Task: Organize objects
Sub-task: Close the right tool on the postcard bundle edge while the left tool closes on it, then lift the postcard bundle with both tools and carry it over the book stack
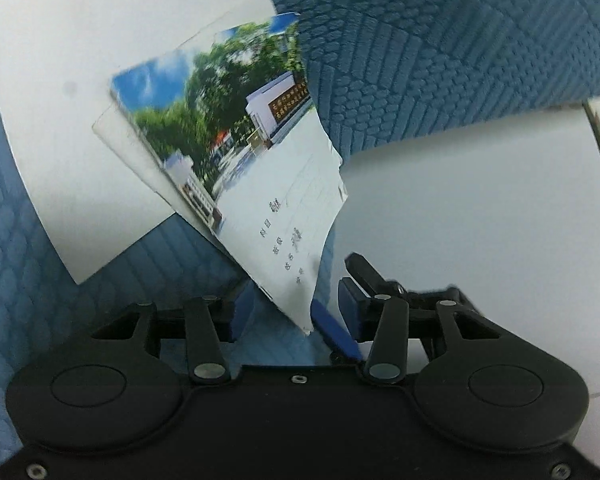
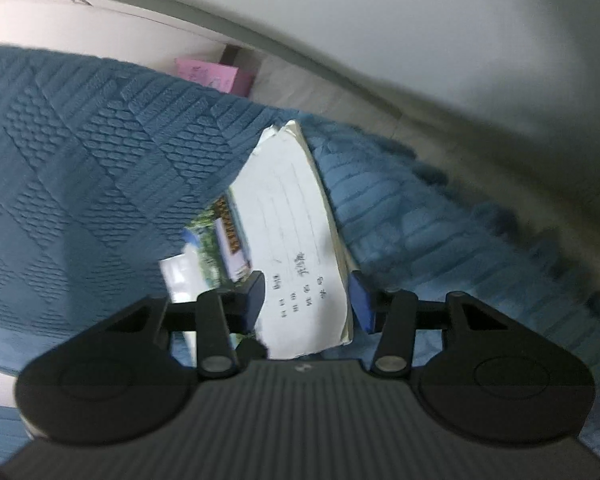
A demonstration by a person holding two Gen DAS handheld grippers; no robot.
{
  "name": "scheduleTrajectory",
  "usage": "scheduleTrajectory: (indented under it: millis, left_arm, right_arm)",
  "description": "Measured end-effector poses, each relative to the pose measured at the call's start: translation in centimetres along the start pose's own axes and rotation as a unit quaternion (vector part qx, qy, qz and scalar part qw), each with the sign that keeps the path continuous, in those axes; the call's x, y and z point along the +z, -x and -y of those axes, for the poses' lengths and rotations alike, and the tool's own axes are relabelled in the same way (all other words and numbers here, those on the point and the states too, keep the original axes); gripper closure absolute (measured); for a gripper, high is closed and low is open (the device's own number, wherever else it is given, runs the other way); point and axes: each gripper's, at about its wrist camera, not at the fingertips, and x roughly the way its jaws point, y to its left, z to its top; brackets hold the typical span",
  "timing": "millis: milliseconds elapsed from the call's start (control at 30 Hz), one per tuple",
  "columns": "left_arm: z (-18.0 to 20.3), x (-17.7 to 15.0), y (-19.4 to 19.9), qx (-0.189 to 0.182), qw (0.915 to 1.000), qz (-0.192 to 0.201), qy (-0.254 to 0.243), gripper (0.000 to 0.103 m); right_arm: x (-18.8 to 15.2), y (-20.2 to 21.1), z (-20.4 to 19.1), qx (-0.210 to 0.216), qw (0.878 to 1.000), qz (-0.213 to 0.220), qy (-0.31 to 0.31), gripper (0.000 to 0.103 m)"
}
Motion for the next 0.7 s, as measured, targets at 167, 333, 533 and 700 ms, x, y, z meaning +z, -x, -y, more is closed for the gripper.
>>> scheduleTrajectory:
  millis: [167,333,533,700]
  left_arm:
    - [-0.5,-0.3,-0.7,-0.023,0.9989,0.004,0.04,0.063]
    - [-0.1,-0.9,-1.3,-0.027,0.9981,0.01,0.054,0.086]
    - [-0.1,-1.5,-1.1,-0.033,0.9973,0.012,0.065,0.096]
    - [1.2,-1.8,0.3,-0.05,0.9976,0.009,0.048,0.098]
  right_arm:
    - [0.1,0.1,0.7,0.032,0.999,-0.014,-0.013,0.053]
    - [0.0,0.2,1.2,0.072,0.997,-0.028,-0.024,0.054]
    - [-0.2,0.1,1.6,0.065,0.997,-0.033,-0.016,0.053]
    - [-0.2,0.3,2.1,0.066,0.997,-0.034,-0.03,0.052]
